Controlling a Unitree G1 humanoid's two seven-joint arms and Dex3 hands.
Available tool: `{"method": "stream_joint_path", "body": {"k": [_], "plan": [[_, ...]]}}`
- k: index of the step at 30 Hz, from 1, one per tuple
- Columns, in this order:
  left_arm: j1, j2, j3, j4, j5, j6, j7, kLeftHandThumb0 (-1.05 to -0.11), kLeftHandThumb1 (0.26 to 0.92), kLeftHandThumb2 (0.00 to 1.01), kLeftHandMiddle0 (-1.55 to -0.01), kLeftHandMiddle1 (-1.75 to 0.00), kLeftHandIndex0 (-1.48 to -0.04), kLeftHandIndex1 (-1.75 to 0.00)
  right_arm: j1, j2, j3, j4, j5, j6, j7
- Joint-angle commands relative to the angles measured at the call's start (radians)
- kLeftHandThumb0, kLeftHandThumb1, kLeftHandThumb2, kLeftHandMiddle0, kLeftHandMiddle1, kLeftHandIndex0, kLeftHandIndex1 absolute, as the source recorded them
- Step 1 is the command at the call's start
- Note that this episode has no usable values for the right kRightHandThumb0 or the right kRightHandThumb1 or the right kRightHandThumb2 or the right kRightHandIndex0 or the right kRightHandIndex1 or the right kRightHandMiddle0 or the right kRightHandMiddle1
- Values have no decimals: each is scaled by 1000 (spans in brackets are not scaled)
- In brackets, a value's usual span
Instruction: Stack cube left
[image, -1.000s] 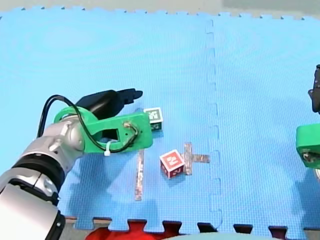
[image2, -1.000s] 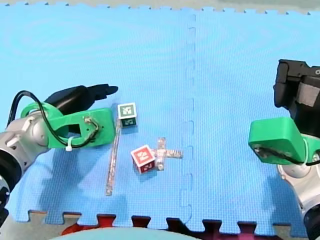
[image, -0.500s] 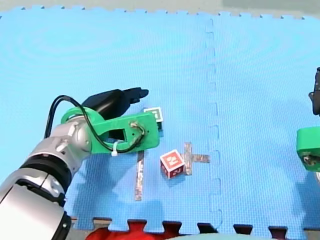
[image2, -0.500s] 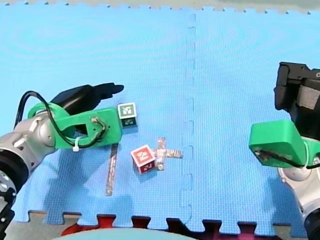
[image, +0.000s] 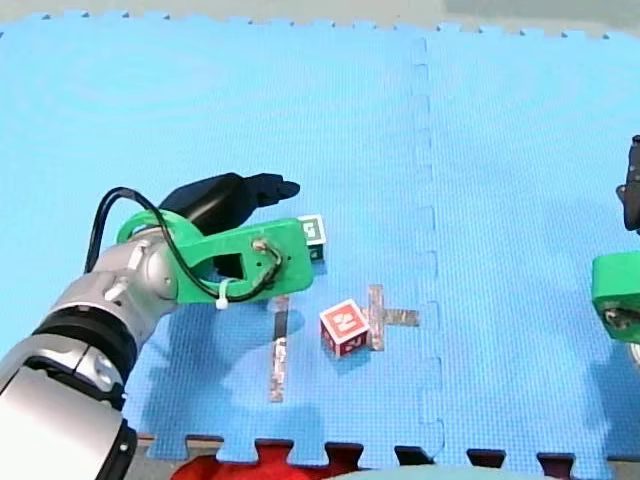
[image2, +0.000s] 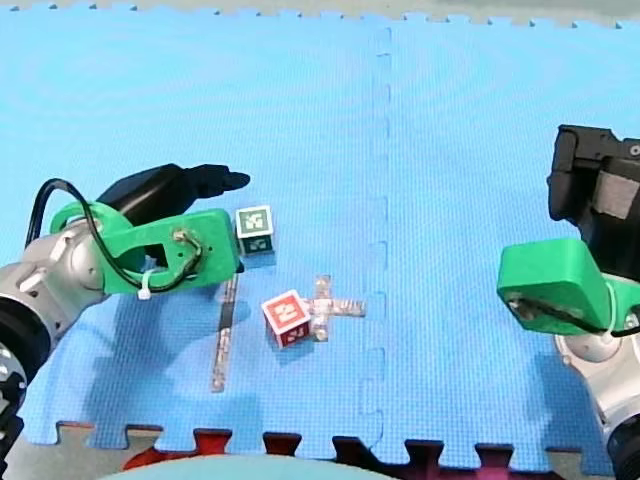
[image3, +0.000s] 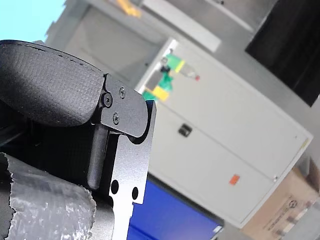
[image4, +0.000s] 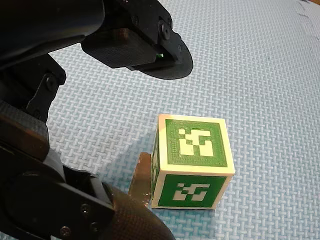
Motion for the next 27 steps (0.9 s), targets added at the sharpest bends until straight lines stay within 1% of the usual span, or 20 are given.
{"method": "stream_joint_path", "body": {"k": [1,3,4,5,6,7,10,16,20,27], "plan": [[-1,6,7,1,-8,-8,-2,-904,759,2,-911,-1746,-805,-95,0,-1,0,-6,0,-1,-6],[-3,2,10,1,-9,-5,1,-818,721,1,-937,-1746,-977,-96,1,0,0,-9,-1,2,-7],[-3,-4,4,0,-2,7,23,-675,703,2,-945,-1746,-1074,-97,2,0,0,-11,-1,3,-7],[-4,-9,-4,0,9,21,50,-493,731,10,-950,-1746,-1266,-119,2,0,0,-11,-1,5,-7],[-5,-13,-10,-1,17,30,70,-415,745,13,-953,-1746,-1349,-128,2,0,0,-12,-1,6,-8],[-5,-15,-14,-1,22,36,82,-395,759,15,-956,-1746,-1395,-122,2,0,0,-13,-1,7,-8],[-5,-11,-15,0,23,35,86,-421,776,14,-959,-1746,-1380,-78,2,0,-1,-17,2,10,-6],[-4,-6,-20,0,29,27,85,-450,779,9,-957,-1746,-1367,-50,4,0,-2,-22,4,12,-5],[-3,-3,-24,0,31,18,84,-458,779,7,-954,-1746,-1360,-40,5,2,-2,-27,0,11,-11],[-3,-1,-31,1,35,14,91,-463,778,5,-950,-1746,-1351,-27,7,2,-3,-37,0,13,-11]]}}
